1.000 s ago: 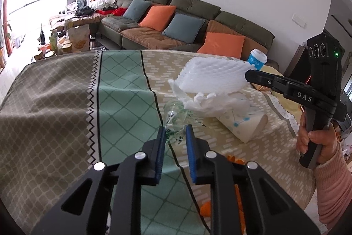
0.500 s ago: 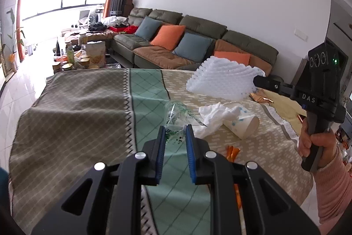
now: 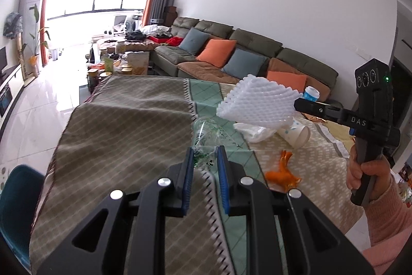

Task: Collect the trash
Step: 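Carry the plastic bag and foam net over to the teal bin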

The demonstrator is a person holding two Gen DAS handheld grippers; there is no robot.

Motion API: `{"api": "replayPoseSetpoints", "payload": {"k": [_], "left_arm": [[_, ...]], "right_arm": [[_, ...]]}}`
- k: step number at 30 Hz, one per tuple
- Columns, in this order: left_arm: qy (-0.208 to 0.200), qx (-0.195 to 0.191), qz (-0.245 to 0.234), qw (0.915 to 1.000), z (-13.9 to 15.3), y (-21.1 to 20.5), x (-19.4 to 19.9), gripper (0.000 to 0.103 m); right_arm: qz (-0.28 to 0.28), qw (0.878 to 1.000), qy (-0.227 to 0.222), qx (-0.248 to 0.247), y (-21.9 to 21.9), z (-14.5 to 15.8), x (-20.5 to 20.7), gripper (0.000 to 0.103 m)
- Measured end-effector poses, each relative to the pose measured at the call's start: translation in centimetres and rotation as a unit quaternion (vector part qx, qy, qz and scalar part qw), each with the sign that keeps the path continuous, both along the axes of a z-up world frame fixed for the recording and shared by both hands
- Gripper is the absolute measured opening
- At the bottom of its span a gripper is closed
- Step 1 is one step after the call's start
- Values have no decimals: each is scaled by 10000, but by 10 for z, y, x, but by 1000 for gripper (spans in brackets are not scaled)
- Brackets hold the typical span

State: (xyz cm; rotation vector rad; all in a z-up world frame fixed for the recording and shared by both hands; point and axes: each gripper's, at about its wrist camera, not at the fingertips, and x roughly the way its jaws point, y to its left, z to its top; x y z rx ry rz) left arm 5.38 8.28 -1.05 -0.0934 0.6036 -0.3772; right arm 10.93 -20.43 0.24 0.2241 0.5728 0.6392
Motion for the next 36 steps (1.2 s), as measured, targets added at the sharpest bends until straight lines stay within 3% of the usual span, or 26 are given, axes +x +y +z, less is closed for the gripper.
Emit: {"api": "replayPoseSetpoints", "payload": {"k": [16, 36], "left_arm": [[46, -178, 744, 9971, -7, 59, -36, 19], [-31, -167, 1851, 9826, -3, 141, -71, 19]], "right_arm": [[604, 9979, 205, 123, 54, -11, -5, 15], [1403, 9898, 239, 53, 138, -8, 0, 15]]}}
